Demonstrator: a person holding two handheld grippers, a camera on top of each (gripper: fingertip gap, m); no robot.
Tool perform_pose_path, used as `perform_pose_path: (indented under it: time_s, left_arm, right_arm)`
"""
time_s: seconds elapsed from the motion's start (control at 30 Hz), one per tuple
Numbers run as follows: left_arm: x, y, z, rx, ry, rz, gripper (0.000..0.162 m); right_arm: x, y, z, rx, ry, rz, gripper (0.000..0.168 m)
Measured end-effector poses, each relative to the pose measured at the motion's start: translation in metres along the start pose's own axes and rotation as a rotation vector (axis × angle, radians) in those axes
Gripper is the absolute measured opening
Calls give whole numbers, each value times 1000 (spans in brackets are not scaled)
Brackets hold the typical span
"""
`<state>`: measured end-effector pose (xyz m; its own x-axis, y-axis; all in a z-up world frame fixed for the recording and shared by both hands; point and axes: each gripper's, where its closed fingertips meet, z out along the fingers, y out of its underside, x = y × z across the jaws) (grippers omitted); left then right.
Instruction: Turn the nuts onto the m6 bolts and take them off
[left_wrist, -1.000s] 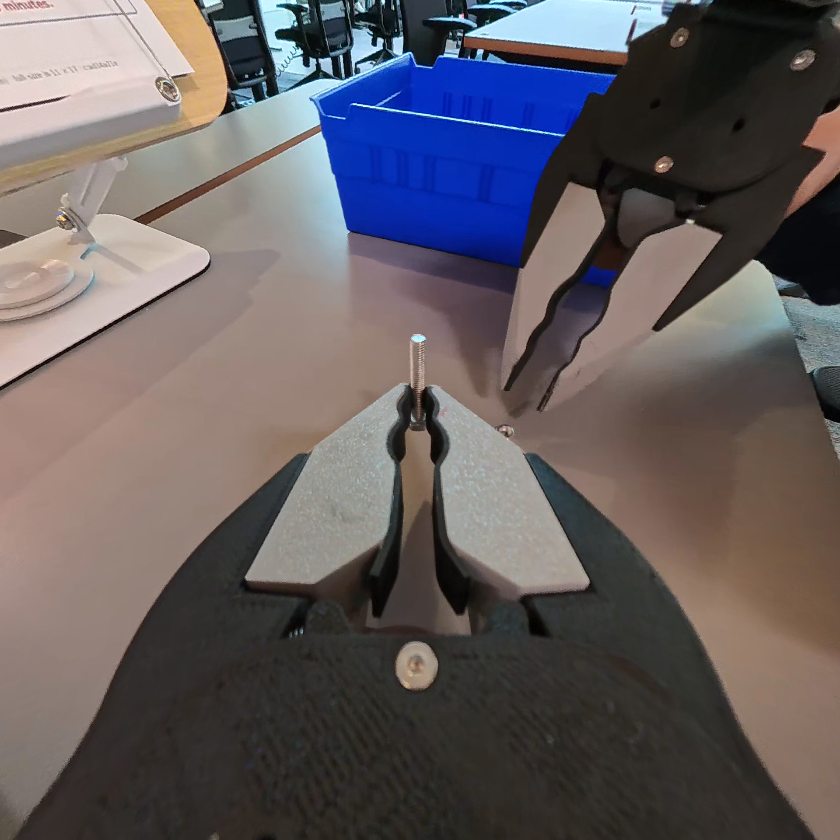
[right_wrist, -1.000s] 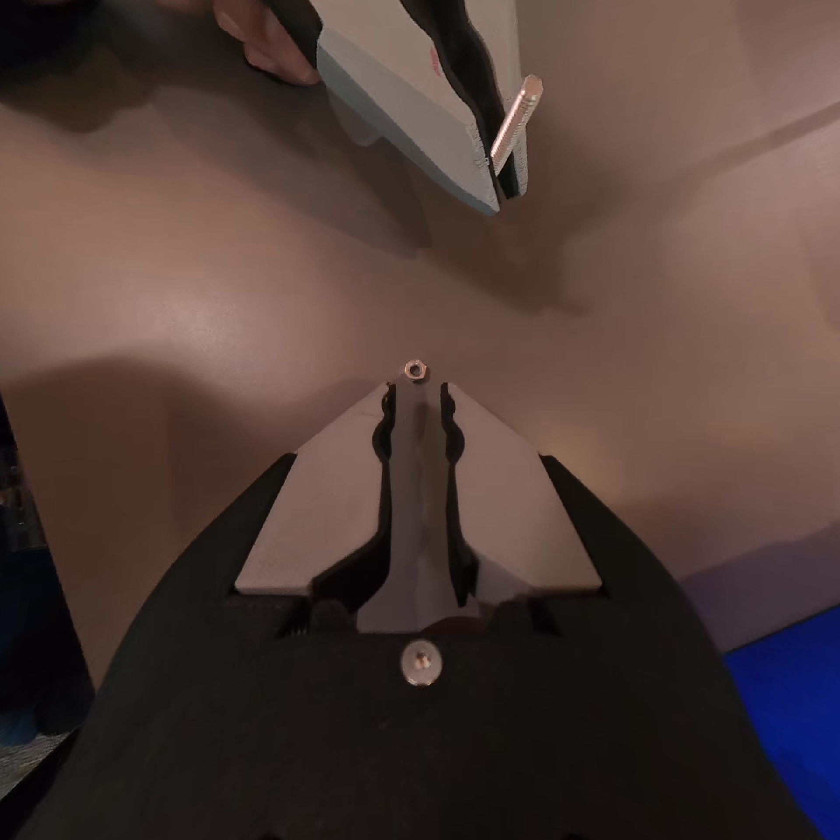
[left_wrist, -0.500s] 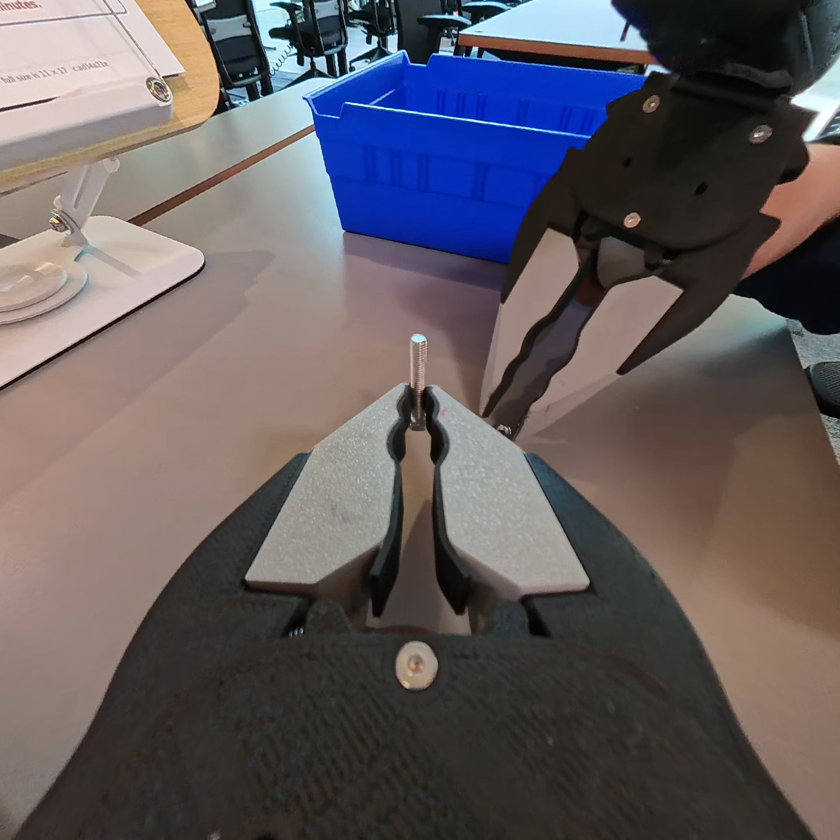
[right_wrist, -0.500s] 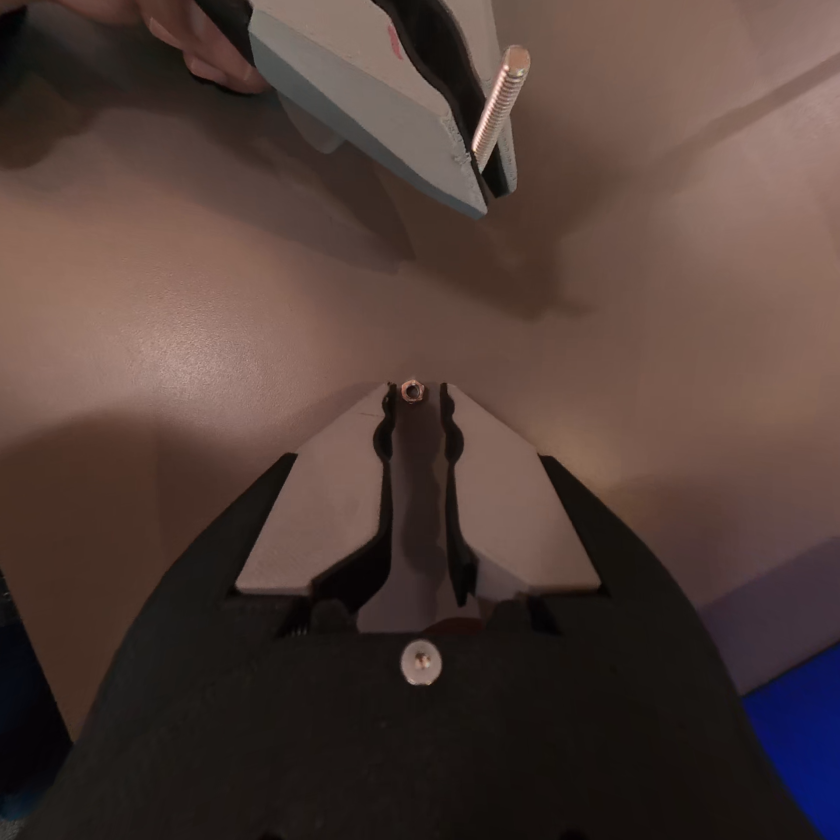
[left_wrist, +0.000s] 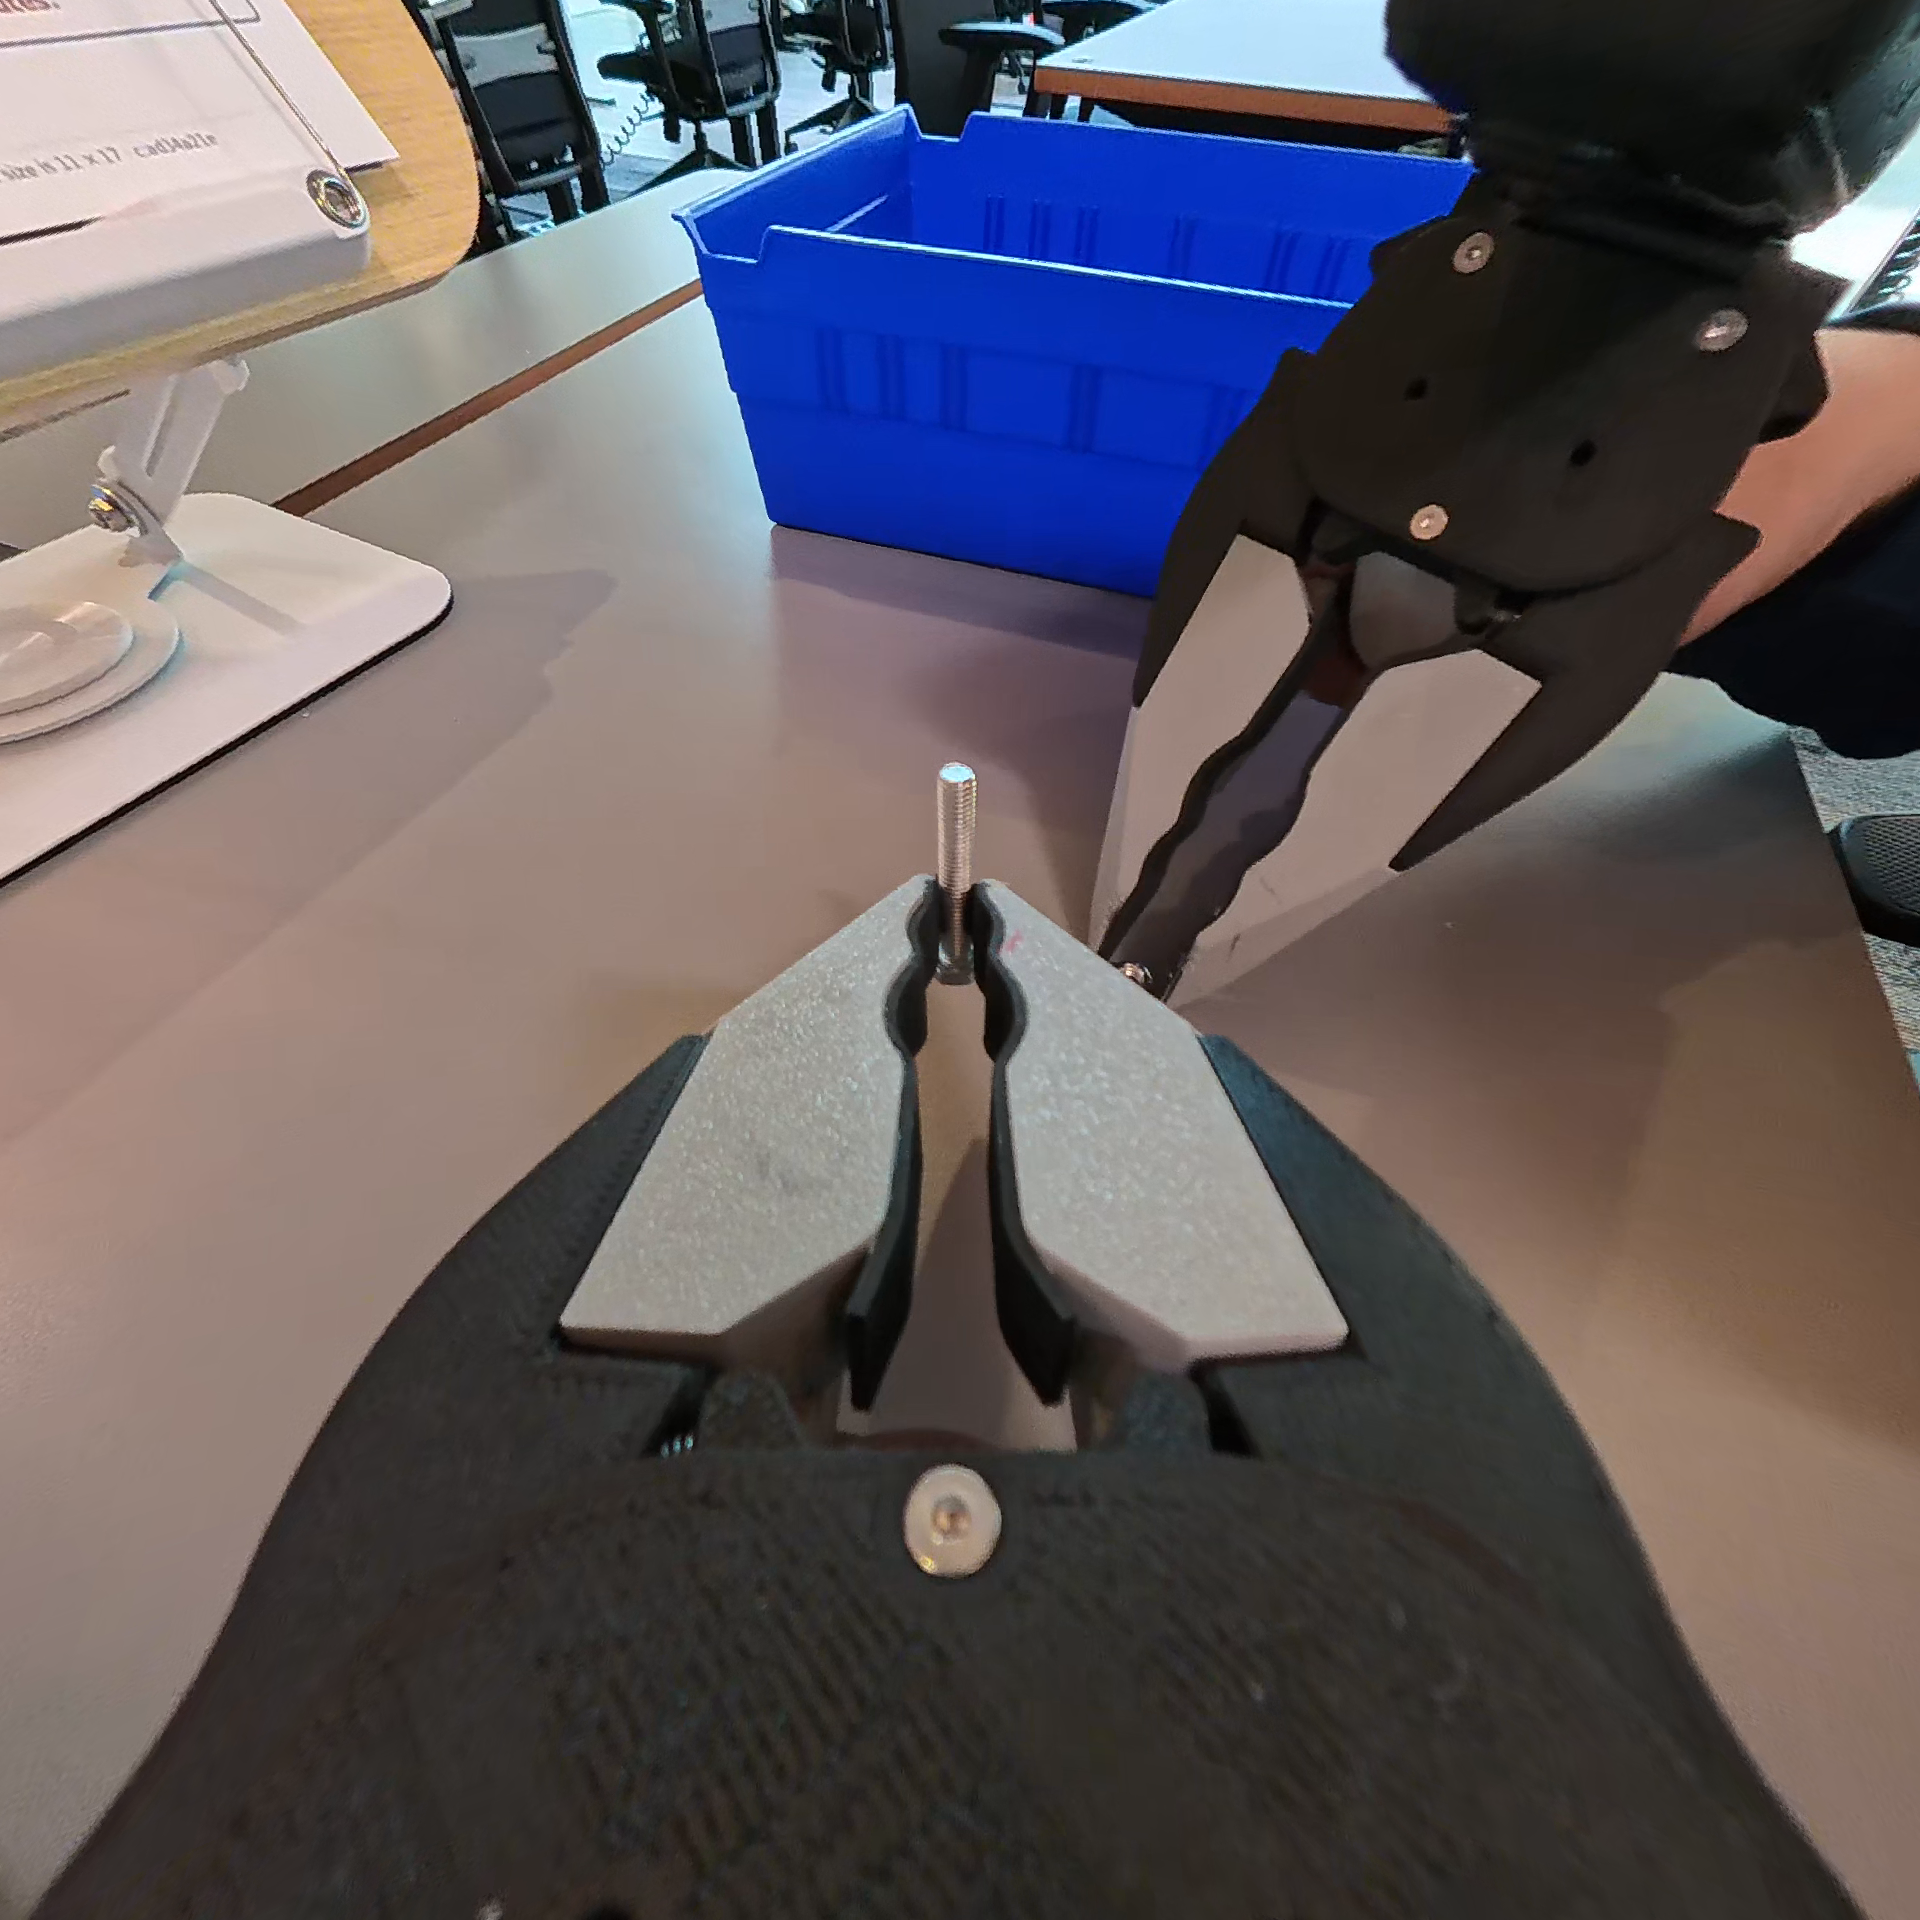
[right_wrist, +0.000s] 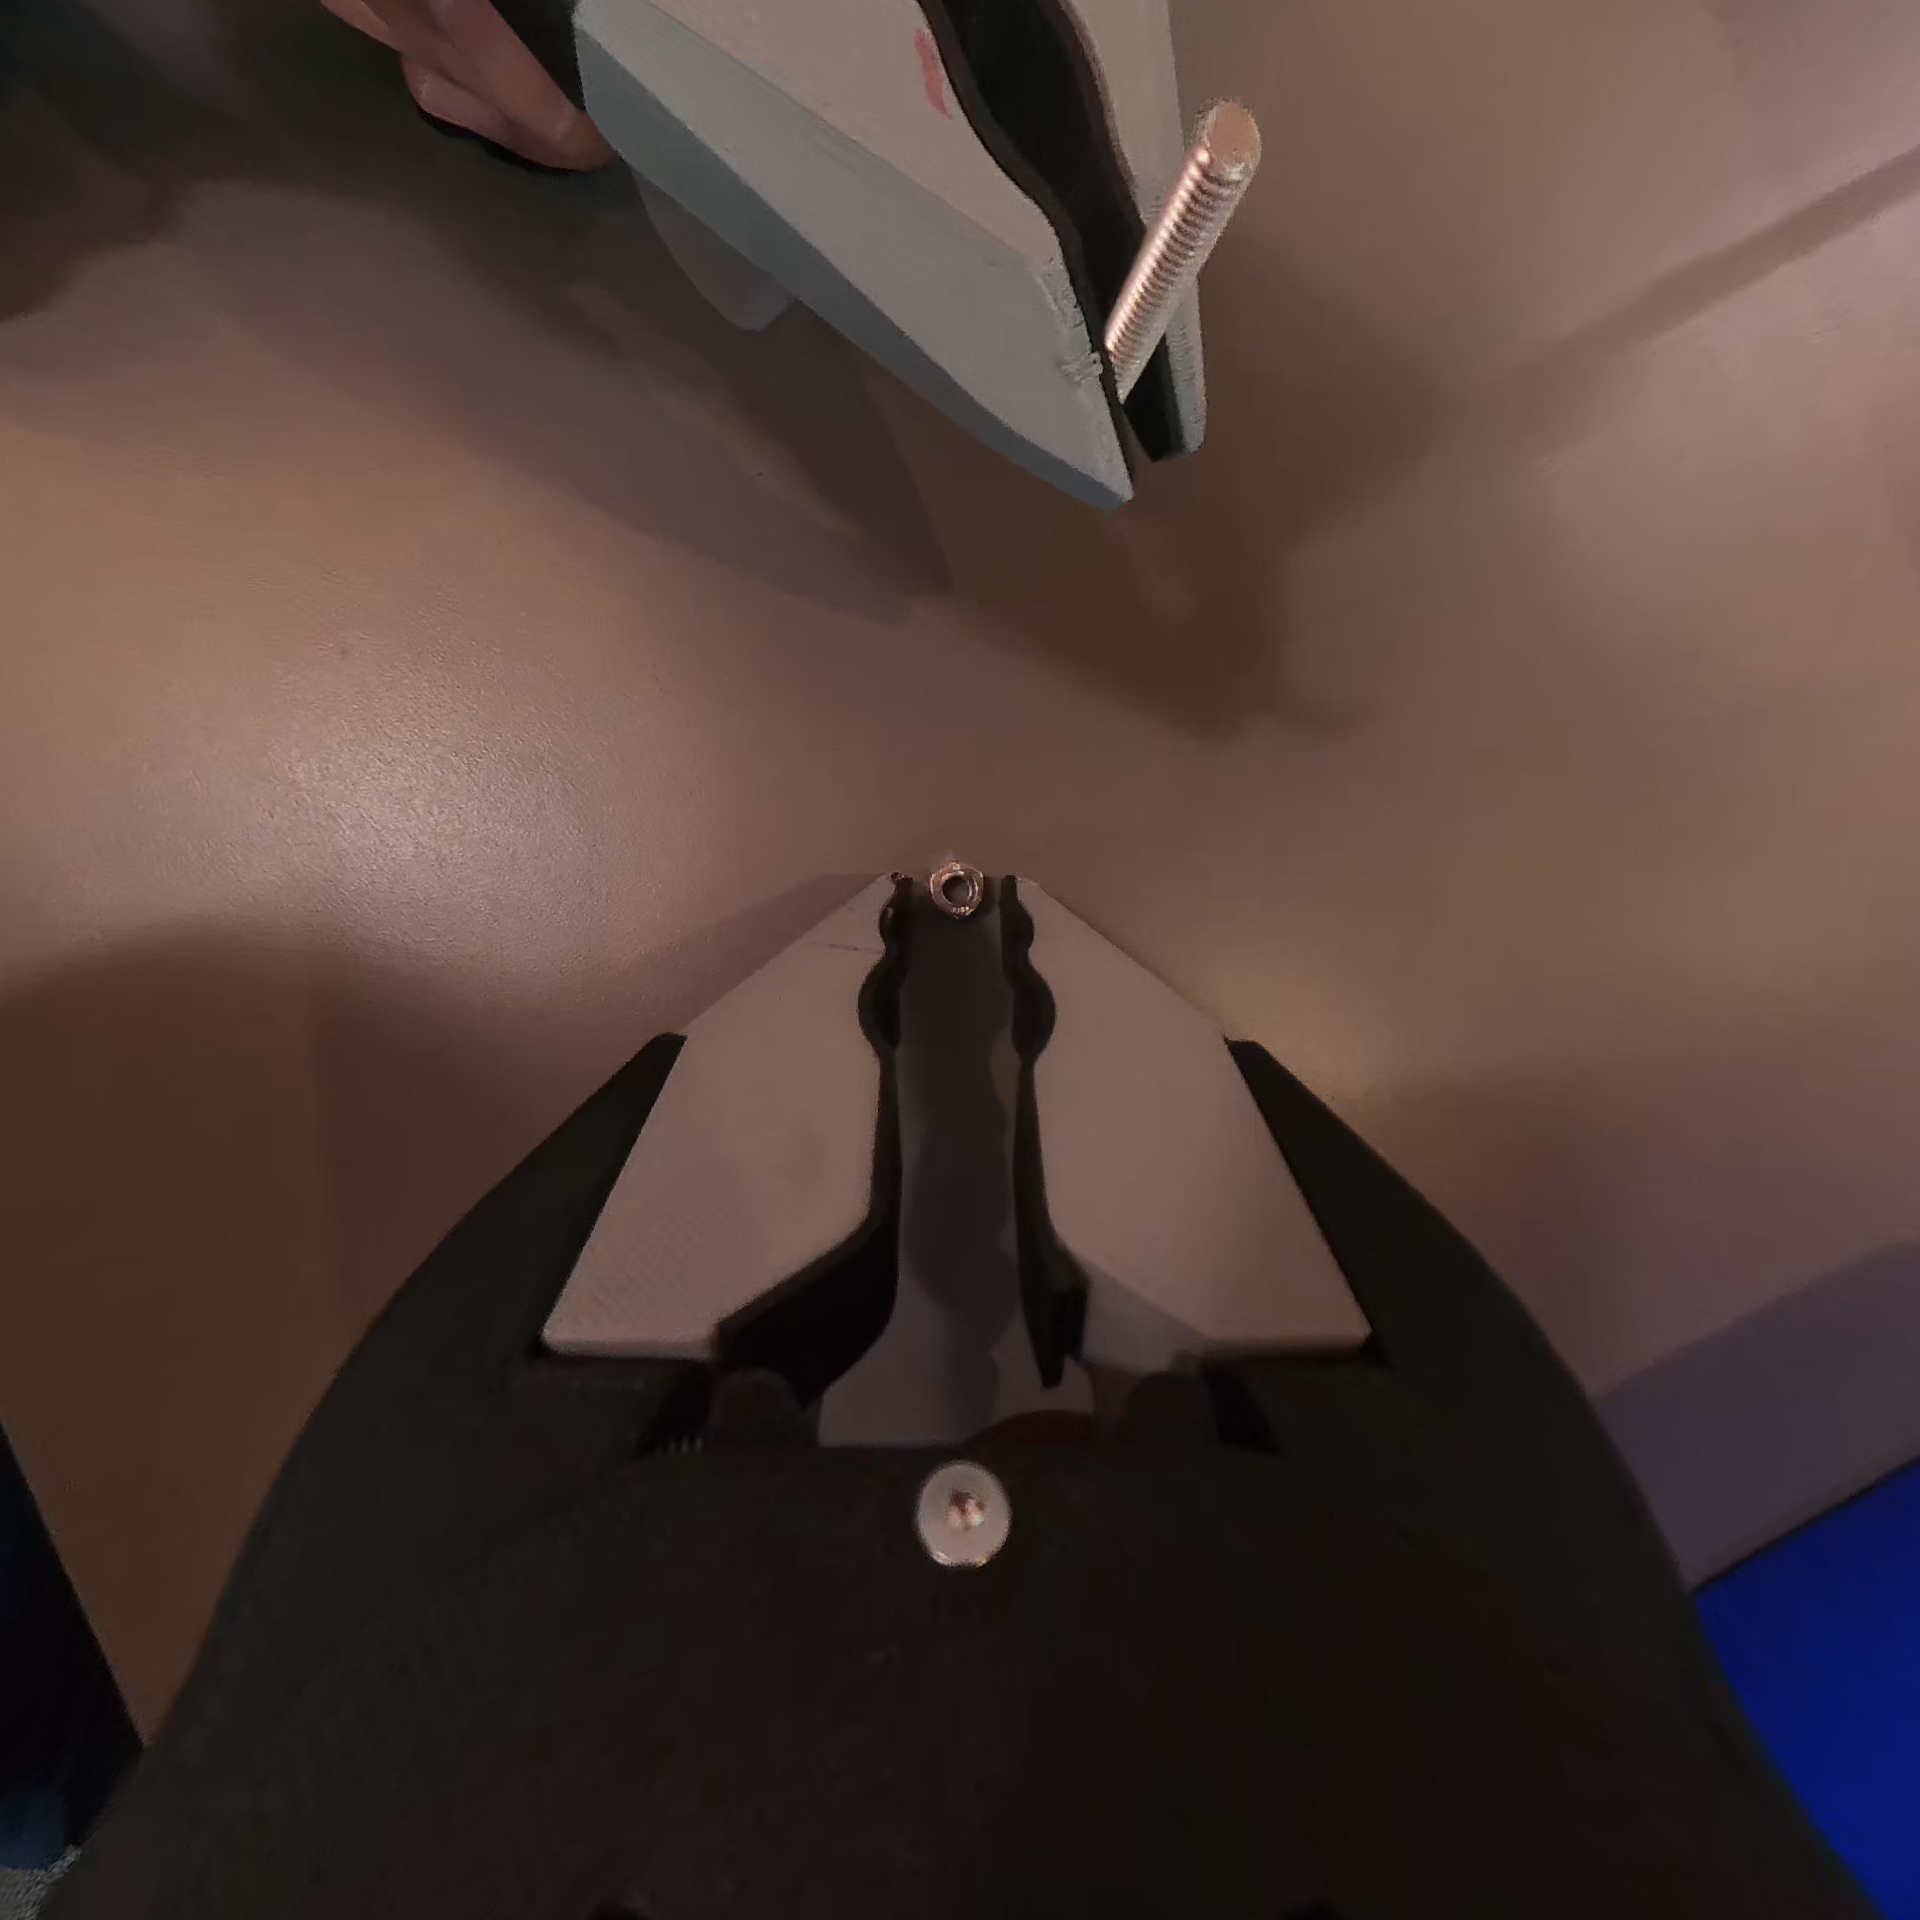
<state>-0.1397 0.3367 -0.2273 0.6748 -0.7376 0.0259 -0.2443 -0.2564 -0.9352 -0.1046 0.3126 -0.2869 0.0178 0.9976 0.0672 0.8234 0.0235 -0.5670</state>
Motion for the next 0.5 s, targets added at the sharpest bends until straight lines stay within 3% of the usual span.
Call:
perform_pose_path:
  time_s: [0.27,0.5]
  left_arm:
    - [7,0,0,-1,38,12,3]
    - [21,-5,1,29,108,36,3]
  right_arm:
    - [-1,-2,-4,-20,6,-63,6]
    - [6,-49,-61,127,-35,-78,7]
